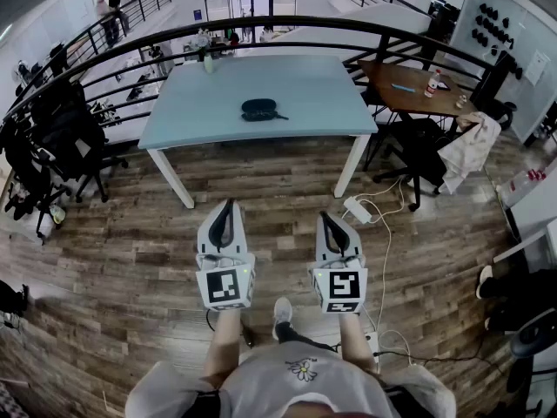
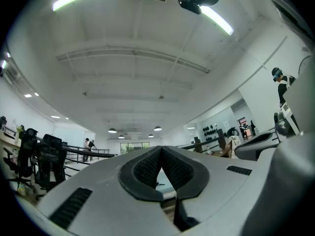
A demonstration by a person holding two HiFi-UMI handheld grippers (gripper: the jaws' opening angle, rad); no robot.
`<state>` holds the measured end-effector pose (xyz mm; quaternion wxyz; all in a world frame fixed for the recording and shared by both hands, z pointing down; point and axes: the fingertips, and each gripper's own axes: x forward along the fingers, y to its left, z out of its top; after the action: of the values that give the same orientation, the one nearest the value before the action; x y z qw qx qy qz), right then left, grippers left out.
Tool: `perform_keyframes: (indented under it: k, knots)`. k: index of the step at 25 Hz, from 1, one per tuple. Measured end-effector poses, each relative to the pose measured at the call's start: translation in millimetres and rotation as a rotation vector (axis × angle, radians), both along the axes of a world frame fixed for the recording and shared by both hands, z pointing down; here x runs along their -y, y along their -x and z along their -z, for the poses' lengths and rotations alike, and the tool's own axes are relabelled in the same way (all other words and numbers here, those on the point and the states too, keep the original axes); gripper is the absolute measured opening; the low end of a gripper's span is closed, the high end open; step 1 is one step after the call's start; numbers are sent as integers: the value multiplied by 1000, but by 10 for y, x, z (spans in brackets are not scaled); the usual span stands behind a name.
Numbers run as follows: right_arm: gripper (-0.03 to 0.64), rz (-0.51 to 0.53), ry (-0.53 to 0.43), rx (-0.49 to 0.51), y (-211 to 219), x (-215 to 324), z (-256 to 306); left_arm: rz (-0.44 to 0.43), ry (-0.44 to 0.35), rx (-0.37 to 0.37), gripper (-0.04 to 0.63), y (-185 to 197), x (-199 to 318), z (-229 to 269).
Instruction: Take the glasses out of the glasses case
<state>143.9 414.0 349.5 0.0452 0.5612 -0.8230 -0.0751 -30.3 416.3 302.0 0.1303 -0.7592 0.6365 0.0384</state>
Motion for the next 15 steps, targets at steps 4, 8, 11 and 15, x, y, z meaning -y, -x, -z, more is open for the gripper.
perform_keyframes:
  k: [4,8,11,15]
  knots:
    - [8,0,3,0,51,74,1,-4,-1,-11,15,49,77,2]
    - [8,4,8,-4,66,148,-39,-2,15,5,17,86,147,-69]
    - [8,9,13,-9,88,226,-105,-1,19,-17,15,127,211,-112]
    - [8,18,19,25,141,387,-130,1,30,-53,17,193,355,-163]
